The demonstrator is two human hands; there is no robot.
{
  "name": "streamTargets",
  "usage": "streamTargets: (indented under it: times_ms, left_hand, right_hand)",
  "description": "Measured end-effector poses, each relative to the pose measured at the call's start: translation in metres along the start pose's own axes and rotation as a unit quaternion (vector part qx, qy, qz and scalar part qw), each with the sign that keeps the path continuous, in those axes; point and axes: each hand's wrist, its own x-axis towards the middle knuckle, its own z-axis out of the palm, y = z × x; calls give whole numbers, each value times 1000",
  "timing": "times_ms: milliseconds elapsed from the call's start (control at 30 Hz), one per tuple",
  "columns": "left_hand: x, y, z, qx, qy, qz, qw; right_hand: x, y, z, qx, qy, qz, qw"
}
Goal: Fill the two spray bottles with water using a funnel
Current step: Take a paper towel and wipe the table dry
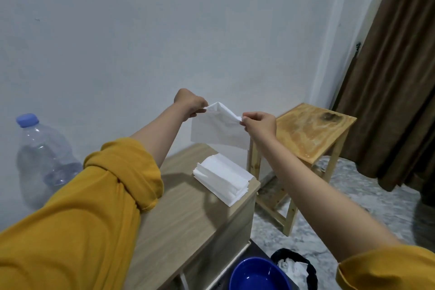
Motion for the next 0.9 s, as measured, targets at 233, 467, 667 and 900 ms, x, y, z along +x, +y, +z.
streamTargets:
  times_ms: [233,467,667,900]
  left_hand:
    - [-26,-32,-58,-11,-3,9,1000]
    - [-84,-115,-167,6,-19,-18,1000]
    - [-151,-191,-282,48,-37,-56,997]
    - [-230,-280,-427,135,-45,-91,986]
  right_hand:
    - [-37,-14,41,37,-10,-4,999]
    - [-142,19,120,66,-90,80,990]
    - [-266,50,198,68,-134,119,981]
    - [-419,69,285,63,-191,172,964]
